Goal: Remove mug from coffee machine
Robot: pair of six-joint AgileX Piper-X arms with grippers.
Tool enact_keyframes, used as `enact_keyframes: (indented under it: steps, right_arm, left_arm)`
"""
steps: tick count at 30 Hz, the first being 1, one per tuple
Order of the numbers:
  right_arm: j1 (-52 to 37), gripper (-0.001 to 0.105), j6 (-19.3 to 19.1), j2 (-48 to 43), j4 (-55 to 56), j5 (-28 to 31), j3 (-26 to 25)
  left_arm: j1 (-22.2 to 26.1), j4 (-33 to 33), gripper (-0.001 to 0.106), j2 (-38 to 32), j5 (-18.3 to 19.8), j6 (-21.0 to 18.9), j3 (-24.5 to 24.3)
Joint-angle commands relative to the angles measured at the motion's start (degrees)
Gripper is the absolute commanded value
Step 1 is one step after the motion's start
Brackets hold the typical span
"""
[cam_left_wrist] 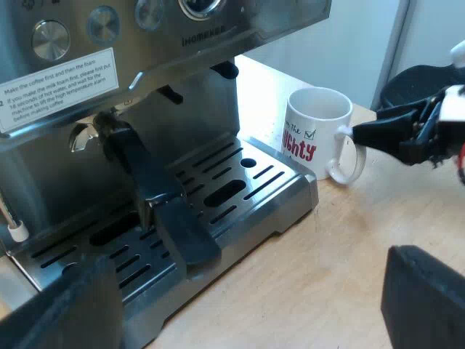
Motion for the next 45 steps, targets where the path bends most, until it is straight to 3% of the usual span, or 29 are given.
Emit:
enact_keyframes:
  steps: [1, 7, 9, 15, 19, 25, 32, 36, 45]
  right_arm:
    - [0.1, 0.057, -1.8, -6.5, 8.2, -1.6, 0.0]
    - [0.1, 0.057, -2.8, -19.4, 25.7, -1.9, -2.1]
    - [0.1, 0.057, -2.8, -24.4, 34.2, -2.1, -4.9]
    - [0.1, 0.057, -2.8, -30.9, 51.6, -2.1, -12.5]
    - [0.1, 0.057, -2.8, -32.9, 58.2, -1.5, -17.5]
    - [0.1, 0.057, -2.8, -37.0, 60.2, -1.0, -20.9]
    - [0.1, 0.057, -2.8, -42.6, 62.0, -1.0, -21.2]
    - [0.1, 0.057, -2.8, -48.5, 66.9, -1.0, -21.2]
    - [0.1, 0.057, -2.8, -65.1, 78.4, -1.0, -21.2]
  left_arm:
    - [-0.3, -1.1, 0.087, 0.0, -0.6, 0.4, 0.0]
    - [-0.3, -0.6, 0.087, 0.0, -0.6, 0.4, 0.0]
    - [-0.3, -0.6, 0.087, 0.0, -5.8, 0.4, 0.0]
    - [-0.3, -0.6, 0.087, 0.0, -12.5, -1.0, -0.2]
    - [-0.3, 2.8, 0.087, 0.0, -17.5, -1.8, -1.9]
    - [-0.3, 8.0, 0.087, 0.0, -17.5, -1.8, -6.9]
    - [-0.3, 12.4, 0.087, -1.4, -16.8, -1.8, -10.3]
    - [-0.3, 18.7, 0.087, -7.4, -16.4, -1.8, -11.7]
    - [-0.3, 23.7, 0.087, -22.7, -16.4, -1.8, -11.7]
